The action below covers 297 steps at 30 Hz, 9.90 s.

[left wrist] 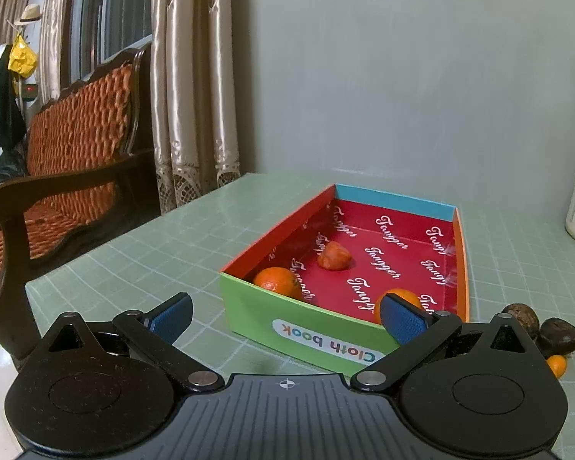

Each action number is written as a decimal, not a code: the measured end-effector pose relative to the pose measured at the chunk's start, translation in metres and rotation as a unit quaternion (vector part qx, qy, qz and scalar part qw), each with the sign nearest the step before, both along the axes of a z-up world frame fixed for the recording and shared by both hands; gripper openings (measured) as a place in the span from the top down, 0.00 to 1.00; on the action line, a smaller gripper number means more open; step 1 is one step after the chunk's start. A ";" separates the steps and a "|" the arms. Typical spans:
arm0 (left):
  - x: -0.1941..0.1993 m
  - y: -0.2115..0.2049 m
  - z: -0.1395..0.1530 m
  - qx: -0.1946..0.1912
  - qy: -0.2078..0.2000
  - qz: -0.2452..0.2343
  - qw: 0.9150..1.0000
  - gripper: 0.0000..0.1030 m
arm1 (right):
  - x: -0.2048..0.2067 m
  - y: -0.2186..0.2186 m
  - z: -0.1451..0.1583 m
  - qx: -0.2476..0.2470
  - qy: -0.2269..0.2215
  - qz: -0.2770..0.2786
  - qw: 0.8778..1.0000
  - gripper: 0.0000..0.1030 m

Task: Organize fruits
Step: 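Move the right tool to the orange beside the dark nuts and close, then carry the orange with the right tool into the box and open, then move both tools back toward the nuts beside the box, then close the left tool on the tan round nut and lift it, then carry the tan nut with the left tool into the box and release, then close the right tool on the small kumquat beside the dark nuts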

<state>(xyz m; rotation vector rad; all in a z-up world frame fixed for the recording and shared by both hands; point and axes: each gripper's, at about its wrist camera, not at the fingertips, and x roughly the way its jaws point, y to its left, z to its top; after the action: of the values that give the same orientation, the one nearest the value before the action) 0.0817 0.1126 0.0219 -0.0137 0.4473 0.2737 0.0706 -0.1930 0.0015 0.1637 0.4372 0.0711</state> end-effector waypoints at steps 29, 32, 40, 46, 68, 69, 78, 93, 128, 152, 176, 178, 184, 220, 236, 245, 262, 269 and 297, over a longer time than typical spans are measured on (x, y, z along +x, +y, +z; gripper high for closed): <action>-0.032 0.012 -0.002 0.037 0.000 0.000 0.999 0.00 | 0.020 0.017 -0.007 -0.023 0.049 -0.002 0.999 0.45; -0.032 0.013 -0.002 0.040 0.001 0.000 0.999 0.00 | 0.022 0.017 -0.010 -0.018 0.058 0.002 0.998 0.51; -0.034 0.015 -0.003 0.045 0.002 0.004 0.999 0.00 | 0.027 0.021 -0.012 -0.017 0.065 0.008 0.998 0.58; -0.035 0.018 -0.004 0.047 0.003 0.006 0.999 0.00 | 0.028 0.021 -0.013 -0.015 0.069 0.007 0.997 0.63; -0.035 0.024 -0.001 0.018 0.000 0.009 1.000 0.00 | 0.013 0.015 -0.007 -0.019 0.051 0.007 0.999 0.64; -0.035 0.024 -0.001 0.015 0.000 0.010 1.000 0.00 | 0.012 0.015 -0.006 -0.020 0.049 0.005 0.999 0.64; -0.039 0.036 0.001 0.004 -0.005 0.024 1.000 0.00 | 0.009 0.027 0.002 -0.026 0.033 0.019 0.999 0.64; -0.047 0.076 -0.001 -0.029 -0.013 0.073 0.997 0.00 | 0.014 0.084 0.036 -0.021 0.004 0.085 0.996 0.64; -0.052 0.078 -0.004 -0.019 -0.024 0.061 0.998 0.00 | 0.011 0.158 0.062 -0.035 -0.056 0.161 0.985 0.30; -0.059 -0.096 -0.002 0.087 -0.042 -0.217 0.971 0.00 | -0.040 -0.046 0.019 -0.026 -0.065 -0.172 0.983 0.06; -0.015 -0.150 -0.022 0.049 0.028 -0.249 0.967 0.27 | -0.072 -0.098 0.014 -0.019 -0.051 -0.283 0.958 0.01; -0.013 -0.151 -0.022 0.049 0.027 -0.246 0.968 0.35 | -0.071 -0.097 0.013 -0.019 -0.049 -0.280 0.959 0.01; -0.002 -0.141 -0.022 0.033 0.033 -0.216 0.975 0.52 | -0.067 -0.099 0.010 -0.011 -0.041 -0.275 0.961 0.01; 0.022 -0.153 -0.036 0.029 0.051 -0.217 0.974 0.74 | -0.072 -0.106 0.008 -0.012 -0.037 -0.284 0.958 0.01; -0.004 -0.120 -0.003 0.053 -0.048 -0.163 0.984 0.74 | -0.061 -0.088 0.006 -0.026 -0.034 -0.262 0.964 0.01; 0.014 -0.073 -0.001 0.038 -0.031 -0.075 0.996 0.74 | -0.049 -0.062 0.008 -0.035 -0.034 -0.227 0.973 0.01; 0.036 -0.035 -0.007 0.029 0.013 -0.009 0.999 0.72 | -0.035 -0.011 0.008 -0.038 -0.034 -0.138 0.989 0.01; 0.023 -0.029 0.001 0.025 -0.030 0.018 0.999 0.06 | -0.027 0.014 0.007 -0.043 -0.029 -0.083 0.995 0.03; -0.009 0.052 -0.002 0.011 -0.040 0.100 0.994 0.06 | -0.004 0.086 -0.012 -0.048 0.046 0.023 0.998 0.64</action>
<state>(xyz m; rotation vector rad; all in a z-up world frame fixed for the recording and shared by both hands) 0.0727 0.1647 0.0201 -0.0475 0.3624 0.4743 0.0664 -0.1068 -0.0101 0.0625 0.5350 0.0886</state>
